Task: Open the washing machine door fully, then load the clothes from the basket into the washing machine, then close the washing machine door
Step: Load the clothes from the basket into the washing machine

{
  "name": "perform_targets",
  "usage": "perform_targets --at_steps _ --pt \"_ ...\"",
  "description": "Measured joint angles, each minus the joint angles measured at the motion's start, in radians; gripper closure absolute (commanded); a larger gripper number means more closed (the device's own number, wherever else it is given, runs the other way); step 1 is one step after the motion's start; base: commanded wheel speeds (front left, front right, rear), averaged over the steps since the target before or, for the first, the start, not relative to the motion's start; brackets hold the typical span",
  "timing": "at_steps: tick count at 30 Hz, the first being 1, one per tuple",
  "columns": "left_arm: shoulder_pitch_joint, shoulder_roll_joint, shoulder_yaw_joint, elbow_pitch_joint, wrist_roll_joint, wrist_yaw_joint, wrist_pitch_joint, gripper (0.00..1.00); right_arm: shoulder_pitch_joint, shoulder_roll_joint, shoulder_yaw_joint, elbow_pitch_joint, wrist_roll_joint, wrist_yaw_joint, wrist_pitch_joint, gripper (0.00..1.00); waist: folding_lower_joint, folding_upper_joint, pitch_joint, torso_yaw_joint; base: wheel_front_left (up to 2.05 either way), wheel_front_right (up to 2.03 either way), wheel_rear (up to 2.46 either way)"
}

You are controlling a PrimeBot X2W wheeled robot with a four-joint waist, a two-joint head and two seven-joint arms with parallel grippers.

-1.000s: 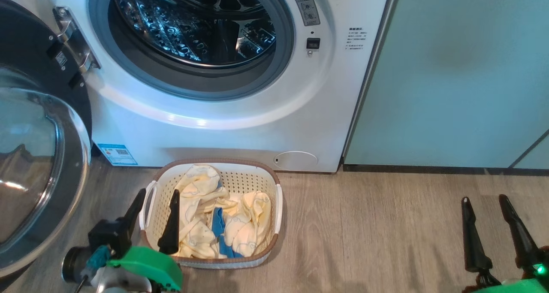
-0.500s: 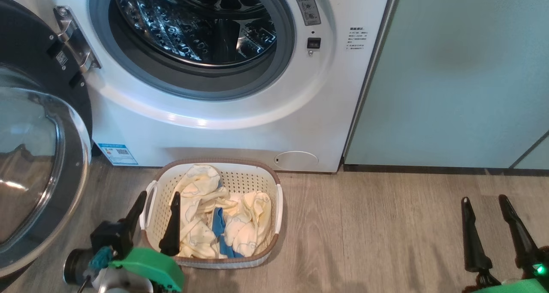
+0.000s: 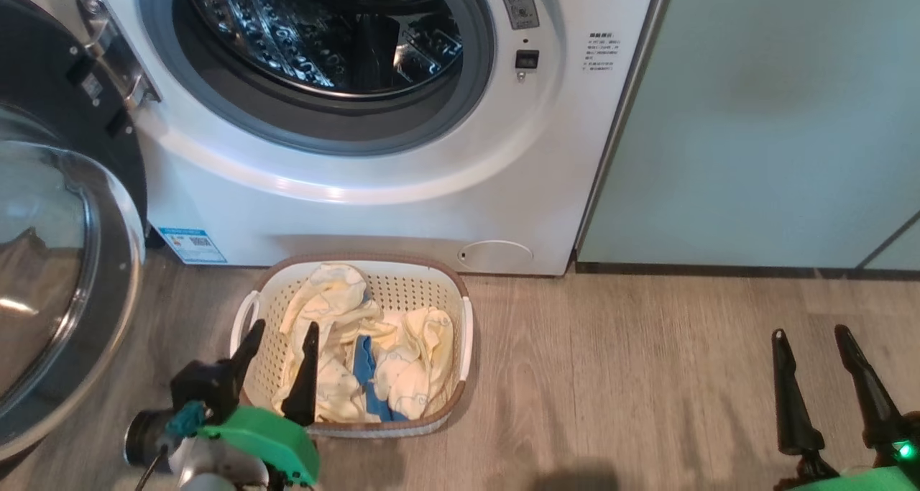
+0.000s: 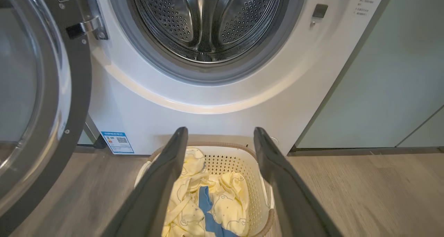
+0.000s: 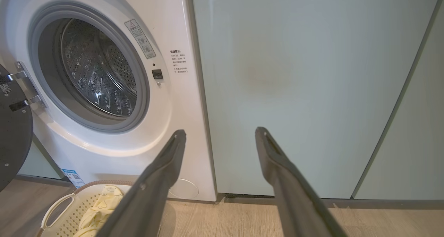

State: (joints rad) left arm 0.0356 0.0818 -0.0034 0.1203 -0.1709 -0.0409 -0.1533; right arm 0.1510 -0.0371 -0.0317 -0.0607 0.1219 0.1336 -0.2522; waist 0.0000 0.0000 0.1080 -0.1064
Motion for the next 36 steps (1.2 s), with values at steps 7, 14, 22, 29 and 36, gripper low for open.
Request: perform_targets --at_steps 7,14,22,29,36 --pt "-0.097 0.001 -0.061 0.145 -0.026 -0.043 0.067 0.0 -0.035 0.0 -0.001 -0.016 0.0 0.0 0.0 0.0 0.0001 0.0 0.062 -0.005 0.0 0.0 0.0" --pt "-0.261 -0.001 -0.127 0.359 -0.067 -0.072 0.101 0.0 -0.081 0.0 -0.001 -0.036 0.005 0.0 0.0 0.0 0.0001 0.0 0.149 -0.017 0.0 0.0 0.0" --pt "-0.541 -0.002 -0.229 0.653 -0.146 -0.089 0.14 0.0 -0.172 0.0 0.002 -0.074 0.029 0.0 0.0 0.0 0.0003 0.0 0.315 -0.047 0.0 0.0 0.0" --pt "-0.733 0.029 -0.341 0.801 -0.299 -0.089 0.162 0.0 -0.254 0.0 0.005 -0.1 0.055 0.0 0.0 0.0 0.0004 0.0 0.484 -0.082 0.0 0.0 0.0" --pt "-0.839 0.105 -0.449 0.859 -0.42 -0.089 0.2 0.0 -0.308 0.0 0.011 -0.134 0.083 0.0 -0.003 0.0 0.0003 -0.0001 0.645 -0.117 0.0 0.0 0.0"
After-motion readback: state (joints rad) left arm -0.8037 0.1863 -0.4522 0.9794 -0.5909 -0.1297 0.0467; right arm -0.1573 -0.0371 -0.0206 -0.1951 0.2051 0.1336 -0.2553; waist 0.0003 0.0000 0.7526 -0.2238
